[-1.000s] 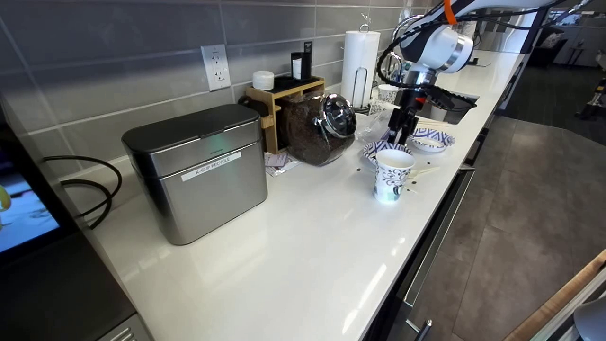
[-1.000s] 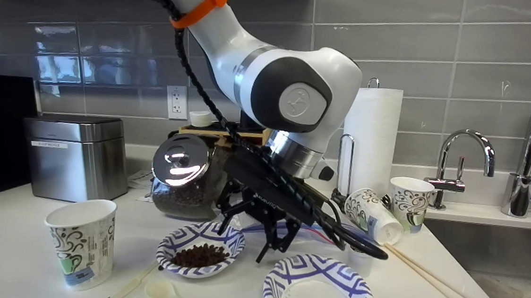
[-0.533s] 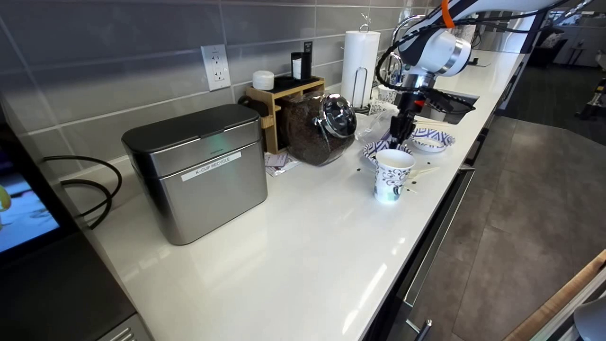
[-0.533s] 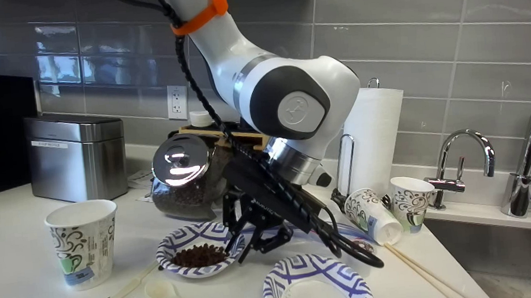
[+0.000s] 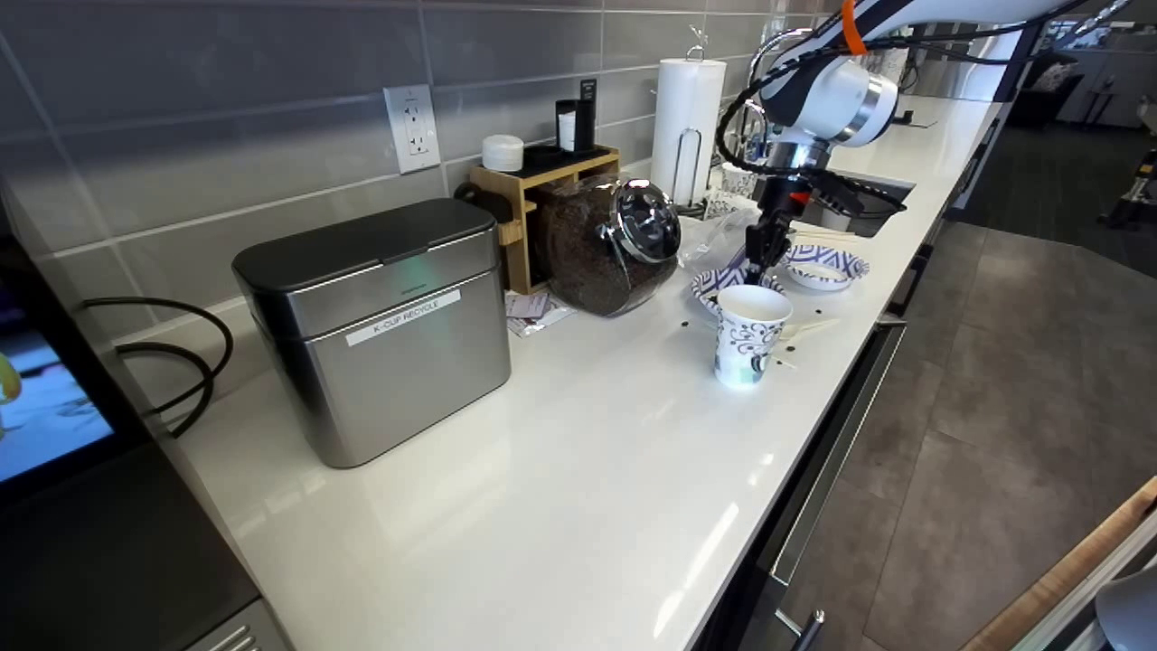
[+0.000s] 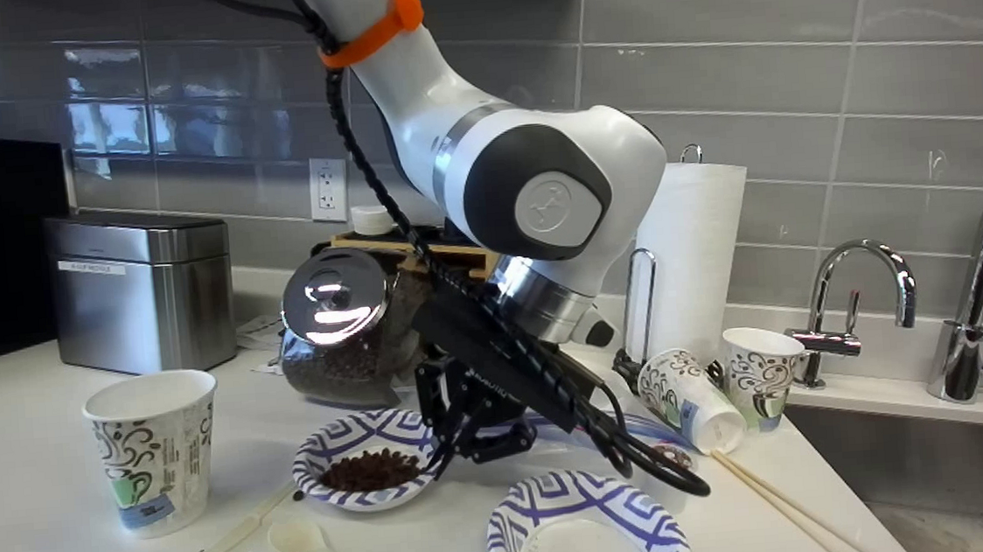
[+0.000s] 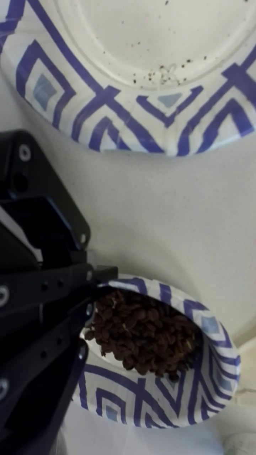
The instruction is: Pour the contents in the bowl on the left into the bowl on the right.
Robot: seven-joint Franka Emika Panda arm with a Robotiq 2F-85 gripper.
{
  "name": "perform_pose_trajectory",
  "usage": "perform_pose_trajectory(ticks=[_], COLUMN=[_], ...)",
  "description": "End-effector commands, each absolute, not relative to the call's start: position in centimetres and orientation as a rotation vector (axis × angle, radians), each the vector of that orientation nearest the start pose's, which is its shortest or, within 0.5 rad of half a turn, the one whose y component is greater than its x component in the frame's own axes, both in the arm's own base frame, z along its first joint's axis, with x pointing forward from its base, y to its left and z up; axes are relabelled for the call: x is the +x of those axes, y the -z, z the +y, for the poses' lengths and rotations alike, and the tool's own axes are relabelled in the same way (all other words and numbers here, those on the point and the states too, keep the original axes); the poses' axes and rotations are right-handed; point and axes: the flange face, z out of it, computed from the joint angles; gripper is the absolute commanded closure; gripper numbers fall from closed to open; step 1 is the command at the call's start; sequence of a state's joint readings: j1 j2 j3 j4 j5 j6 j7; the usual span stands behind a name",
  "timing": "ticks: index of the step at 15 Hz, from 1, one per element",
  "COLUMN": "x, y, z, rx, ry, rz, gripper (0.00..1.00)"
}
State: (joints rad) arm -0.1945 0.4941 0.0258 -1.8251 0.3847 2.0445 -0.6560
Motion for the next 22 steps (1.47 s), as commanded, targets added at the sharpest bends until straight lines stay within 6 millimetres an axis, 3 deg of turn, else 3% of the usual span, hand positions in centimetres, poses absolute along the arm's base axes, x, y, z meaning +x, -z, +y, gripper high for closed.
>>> perform_pose_trajectory(ticks=[1, 10, 14, 22], x=[61.6, 60.9, 60.1, 58.1], y=[-24.4, -25.6, -28.3, -33.6], z=[-8.6, -10.6, -12.2, -16.6], rx=[-2.675, -2.552, -2.530, -2.532], ry=[-0.189, -0.149, -0.088, -0.140], rz=[-0.362, -0.408, -0.425, -0.404], gripper=[0.99, 0.99, 0.99, 0.99])
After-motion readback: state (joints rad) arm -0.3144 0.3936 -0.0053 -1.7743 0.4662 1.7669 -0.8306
